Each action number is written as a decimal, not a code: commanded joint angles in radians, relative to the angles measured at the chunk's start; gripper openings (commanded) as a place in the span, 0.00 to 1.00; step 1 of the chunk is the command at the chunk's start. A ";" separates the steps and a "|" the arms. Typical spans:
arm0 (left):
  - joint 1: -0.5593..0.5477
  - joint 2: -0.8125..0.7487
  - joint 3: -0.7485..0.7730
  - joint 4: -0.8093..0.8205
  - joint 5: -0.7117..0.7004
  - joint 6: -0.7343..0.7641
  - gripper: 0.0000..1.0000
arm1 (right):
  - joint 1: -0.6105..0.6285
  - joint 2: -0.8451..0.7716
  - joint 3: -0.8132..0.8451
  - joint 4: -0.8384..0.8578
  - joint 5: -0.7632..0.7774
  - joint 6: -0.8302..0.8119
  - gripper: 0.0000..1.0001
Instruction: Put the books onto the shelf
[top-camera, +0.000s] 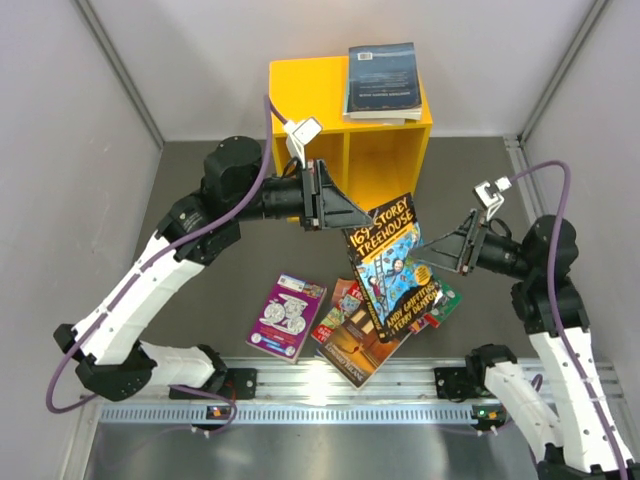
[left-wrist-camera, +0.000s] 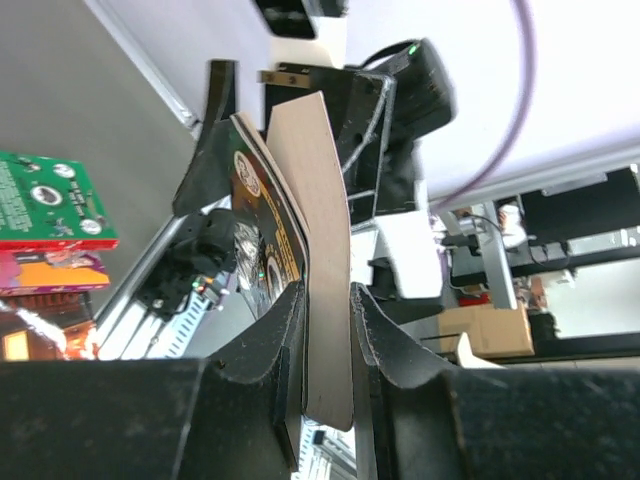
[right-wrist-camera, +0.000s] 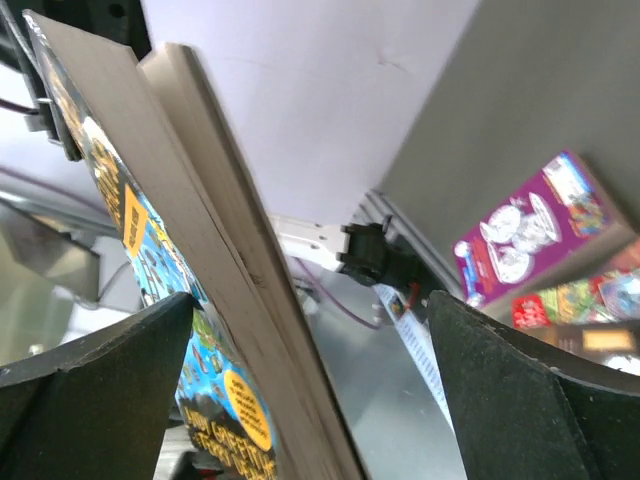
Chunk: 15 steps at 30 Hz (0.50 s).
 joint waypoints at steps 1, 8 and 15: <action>-0.012 -0.022 0.002 0.225 0.098 -0.102 0.00 | 0.014 -0.036 -0.155 0.648 -0.058 0.450 1.00; -0.011 0.034 0.058 0.259 0.118 -0.110 0.00 | 0.074 -0.063 -0.258 0.972 -0.034 0.680 0.94; -0.009 0.072 0.097 0.166 0.106 -0.053 0.00 | 0.088 -0.073 -0.251 0.960 -0.051 0.680 0.22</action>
